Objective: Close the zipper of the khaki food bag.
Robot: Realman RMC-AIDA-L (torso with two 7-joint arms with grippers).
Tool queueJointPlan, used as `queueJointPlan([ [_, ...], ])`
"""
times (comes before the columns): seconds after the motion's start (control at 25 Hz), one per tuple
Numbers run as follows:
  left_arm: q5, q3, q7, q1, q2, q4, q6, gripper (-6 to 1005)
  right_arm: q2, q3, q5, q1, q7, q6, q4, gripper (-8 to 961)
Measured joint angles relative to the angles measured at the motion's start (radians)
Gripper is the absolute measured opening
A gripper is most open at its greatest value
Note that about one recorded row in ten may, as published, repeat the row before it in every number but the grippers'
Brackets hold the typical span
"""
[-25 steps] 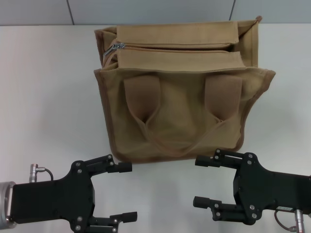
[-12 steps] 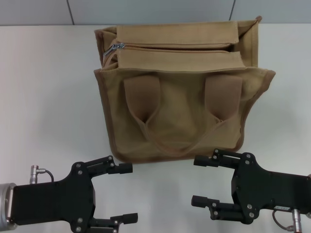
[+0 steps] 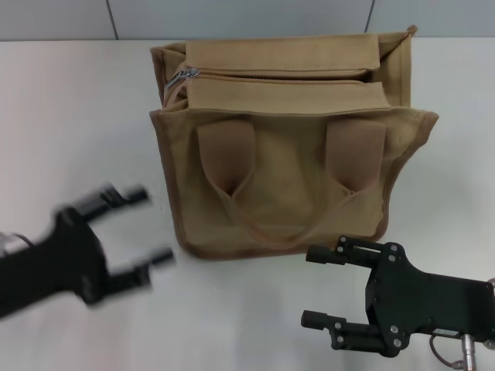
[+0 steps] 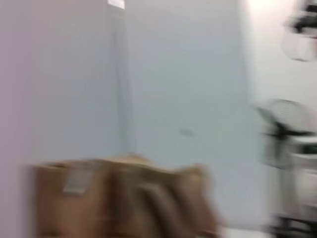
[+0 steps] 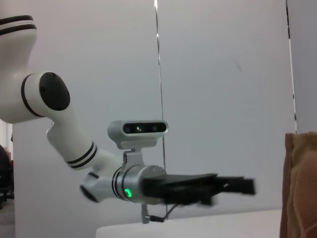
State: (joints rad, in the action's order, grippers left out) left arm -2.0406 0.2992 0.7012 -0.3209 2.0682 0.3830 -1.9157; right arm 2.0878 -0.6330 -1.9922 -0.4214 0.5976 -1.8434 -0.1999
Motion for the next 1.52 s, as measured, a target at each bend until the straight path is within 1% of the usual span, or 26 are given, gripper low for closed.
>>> queueJointPlan([
  [0.04, 0.000, 0.000, 0.000, 0.000, 0.000, 0.000, 0.000, 833, 0.000, 0.000, 0.000, 0.000, 0.000, 0.000, 0.000, 702],
  [0.16, 0.006, -0.161, 0.004, -0.003, 0.000, -0.047, 0.053, 833, 0.000, 0.001, 0.001, -0.007, -0.017, 0.000, 0.014, 702],
  [0.28, 0.008, -0.273, 0.001, -0.005, 0.001, -0.060, 0.111, 833, 0.000, 0.002, 0.001, -0.009, -0.019, 0.004, 0.019, 702],
  [0.36, 0.010, -0.338, 0.010, -0.010, 0.000, -0.087, 0.176, 833, 0.000, 0.004, 0.003, -0.010, -0.019, 0.013, 0.025, 702],
  [0.4, 0.009, -0.356, 0.019, -0.028, -0.002, -0.113, 0.245, 833, -0.001, 0.005, 0.004, -0.013, -0.019, 0.016, 0.031, 702],
  [0.52, -0.008, -0.330, 0.021, -0.070, 0.000, -0.122, 0.315, 833, -0.001, 0.006, 0.008, -0.018, -0.019, 0.017, 0.030, 703],
  [0.56, -0.008, -0.330, 0.021, -0.070, 0.000, -0.122, 0.315, 833, -0.001, 0.006, 0.008, -0.018, -0.019, 0.017, 0.030, 703],
  [0.6, -0.013, -0.294, 0.019, -0.089, 0.001, -0.122, 0.321, 833, -0.001, 0.006, 0.014, -0.020, -0.019, 0.018, 0.031, 703],
  [0.64, -0.013, -0.294, 0.019, -0.089, 0.001, -0.122, 0.321, 833, -0.001, 0.006, 0.014, -0.020, -0.019, 0.018, 0.031, 703],
  [0.68, -0.013, -0.253, 0.022, -0.107, 0.002, -0.126, 0.312, 833, -0.002, 0.006, 0.016, -0.022, -0.017, 0.021, 0.033, 703],
  [0.72, -0.013, -0.253, 0.022, -0.107, 0.002, -0.126, 0.312, 833, -0.002, 0.006, 0.016, -0.022, -0.017, 0.021, 0.033, 703],
  [0.8, -0.009, -0.230, 0.022, -0.129, 0.001, -0.132, 0.302, 833, -0.001, 0.008, 0.017, -0.023, -0.015, 0.027, 0.034, 703],
  [1.2, 0.052, -0.247, 0.024, -0.180, 0.003, -0.134, 0.308, 834, 0.000, 0.036, 0.018, -0.025, -0.011, 0.038, 0.045, 702],
  [1.52, 0.077, -0.251, 0.024, -0.182, 0.004, -0.149, 0.352, 834, 0.000, 0.073, 0.018, -0.024, -0.011, 0.051, 0.046, 703],
])
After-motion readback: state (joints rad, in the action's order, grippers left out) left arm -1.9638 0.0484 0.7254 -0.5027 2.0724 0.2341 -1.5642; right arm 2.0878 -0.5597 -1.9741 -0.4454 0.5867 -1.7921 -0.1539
